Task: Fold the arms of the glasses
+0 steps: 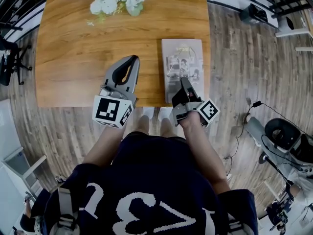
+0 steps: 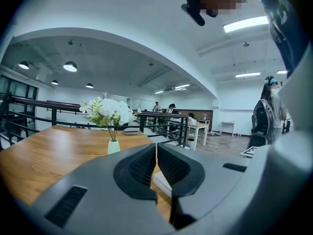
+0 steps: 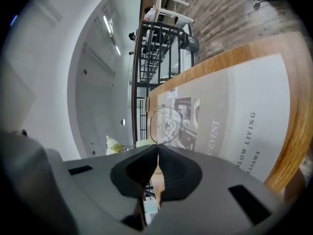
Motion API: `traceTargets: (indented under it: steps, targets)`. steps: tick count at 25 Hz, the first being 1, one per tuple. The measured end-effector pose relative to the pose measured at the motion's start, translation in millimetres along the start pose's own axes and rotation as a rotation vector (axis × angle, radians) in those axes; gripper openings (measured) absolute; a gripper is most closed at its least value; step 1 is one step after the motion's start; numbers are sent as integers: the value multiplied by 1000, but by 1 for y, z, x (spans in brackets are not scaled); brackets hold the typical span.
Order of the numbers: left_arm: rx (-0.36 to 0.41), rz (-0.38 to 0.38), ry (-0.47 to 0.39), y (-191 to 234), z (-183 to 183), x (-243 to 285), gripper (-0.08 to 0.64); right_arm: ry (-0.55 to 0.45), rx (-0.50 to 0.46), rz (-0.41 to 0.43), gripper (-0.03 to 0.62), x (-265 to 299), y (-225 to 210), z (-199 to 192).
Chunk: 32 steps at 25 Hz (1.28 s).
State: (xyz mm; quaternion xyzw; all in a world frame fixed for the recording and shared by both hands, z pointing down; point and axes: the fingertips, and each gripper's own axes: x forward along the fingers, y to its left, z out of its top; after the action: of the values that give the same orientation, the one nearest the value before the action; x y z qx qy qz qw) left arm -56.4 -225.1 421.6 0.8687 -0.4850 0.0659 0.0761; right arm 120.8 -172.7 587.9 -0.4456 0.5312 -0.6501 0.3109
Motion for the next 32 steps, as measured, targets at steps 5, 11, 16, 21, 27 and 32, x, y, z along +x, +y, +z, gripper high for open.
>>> traceTargets:
  steps: [5,11,16,21,27,32]
  targets:
    - [-14,-35,-1,-7,-1,1,23,26,-55,81,28,-2,17,4]
    - [-79,-175,43,-29,-3,10,23,87,-158,252,26,-2,63,6]
    - [-157,-327,98,-48,3,23,117,173,-239,349,26,-5,108,-9]
    - [-276,-448,178,-66,1,34,140,218,-275,395,26,-10,137,-22]
    - [-387,-506,215,-68,-5,39,104,250,-288,416,26,-14,148,-33]
    - [-478,-607,215,-76,0,35,31,263,-301,414,26,-16,150,-37]
